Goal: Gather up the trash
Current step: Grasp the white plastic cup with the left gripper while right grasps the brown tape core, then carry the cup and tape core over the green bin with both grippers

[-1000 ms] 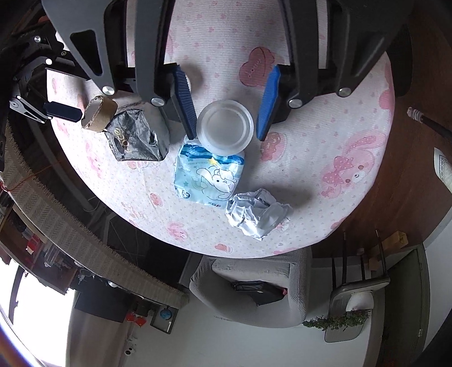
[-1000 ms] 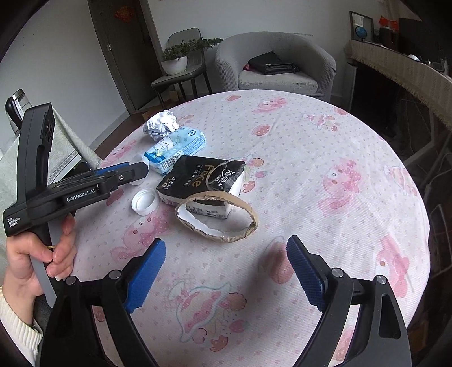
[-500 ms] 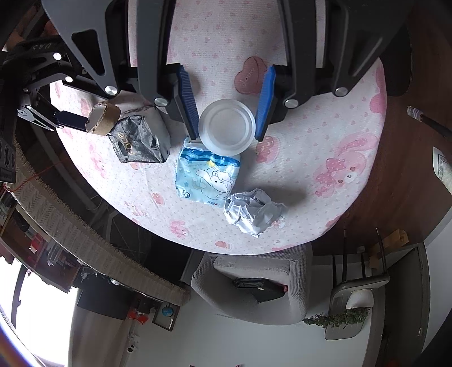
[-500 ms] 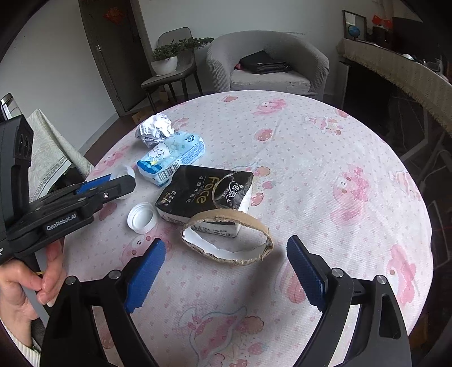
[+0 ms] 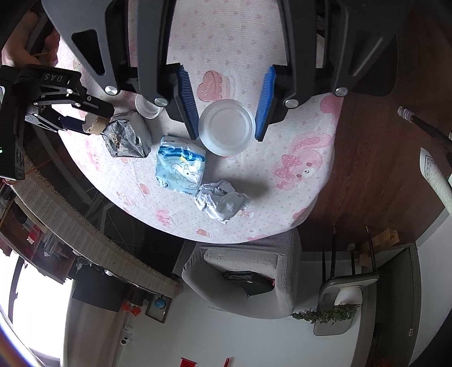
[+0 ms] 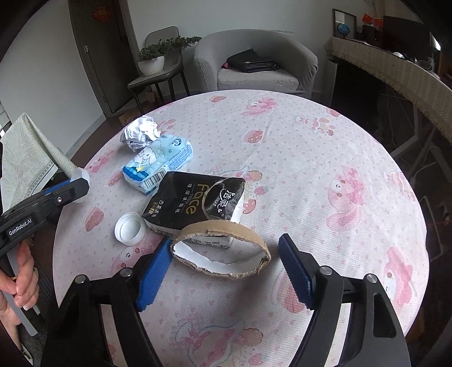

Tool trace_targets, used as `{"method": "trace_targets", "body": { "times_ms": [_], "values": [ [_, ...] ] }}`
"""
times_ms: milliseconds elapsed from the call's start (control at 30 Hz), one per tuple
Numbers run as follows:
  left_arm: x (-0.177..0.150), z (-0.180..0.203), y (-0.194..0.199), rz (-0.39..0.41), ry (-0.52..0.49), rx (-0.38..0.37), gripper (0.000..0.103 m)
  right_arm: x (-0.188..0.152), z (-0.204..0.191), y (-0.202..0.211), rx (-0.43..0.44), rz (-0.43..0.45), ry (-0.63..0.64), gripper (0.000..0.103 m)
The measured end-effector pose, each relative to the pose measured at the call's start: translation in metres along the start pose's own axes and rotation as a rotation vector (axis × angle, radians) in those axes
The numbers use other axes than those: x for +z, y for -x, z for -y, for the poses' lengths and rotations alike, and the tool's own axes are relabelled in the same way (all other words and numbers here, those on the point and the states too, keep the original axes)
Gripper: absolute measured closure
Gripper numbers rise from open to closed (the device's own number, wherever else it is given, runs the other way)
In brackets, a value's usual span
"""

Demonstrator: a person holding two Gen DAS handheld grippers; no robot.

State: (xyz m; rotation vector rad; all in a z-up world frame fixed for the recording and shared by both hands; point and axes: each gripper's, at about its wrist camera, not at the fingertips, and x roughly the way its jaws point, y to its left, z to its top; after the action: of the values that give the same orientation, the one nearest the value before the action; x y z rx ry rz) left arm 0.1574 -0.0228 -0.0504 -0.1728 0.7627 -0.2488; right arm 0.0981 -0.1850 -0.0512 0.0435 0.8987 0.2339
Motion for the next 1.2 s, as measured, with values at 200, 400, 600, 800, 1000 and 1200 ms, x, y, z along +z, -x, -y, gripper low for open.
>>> {"method": "trace_targets", "body": {
  "times_ms": [200, 400, 600, 800, 1000, 1200],
  "values": [
    [-0.002, -0.012, 0.012, 0.004, 0.007, 0.016, 0.060, 0.003, -0.004, -0.001, 0.004, -0.014, 0.001, 0.038],
    [-0.005, -0.027, 0.024, 0.012, 0.014, 0.042, 0.060, 0.013, -0.023, 0.014, -0.027, 0.051, 0.058, 0.038],
    [-0.007, -0.045, 0.034, 0.016, 0.026, 0.078, 0.060, 0.022, -0.046, 0.014, -0.001, 0.074, 0.093, 0.039],
    [-0.013, -0.066, 0.043, 0.012, 0.046, 0.116, 0.060, 0.027, -0.073, 0.011, 0.050, 0.081, 0.111, 0.038],
    [-0.021, -0.087, 0.053, 0.014, 0.058, 0.149, 0.060, 0.034, -0.098, 0.007, 0.106, 0.086, 0.114, 0.038],
    [-0.037, -0.119, 0.053, -0.018, 0.098, 0.178, 0.060, 0.039, -0.129, 0.000, 0.158, 0.086, 0.132, 0.038]
  ]
}}
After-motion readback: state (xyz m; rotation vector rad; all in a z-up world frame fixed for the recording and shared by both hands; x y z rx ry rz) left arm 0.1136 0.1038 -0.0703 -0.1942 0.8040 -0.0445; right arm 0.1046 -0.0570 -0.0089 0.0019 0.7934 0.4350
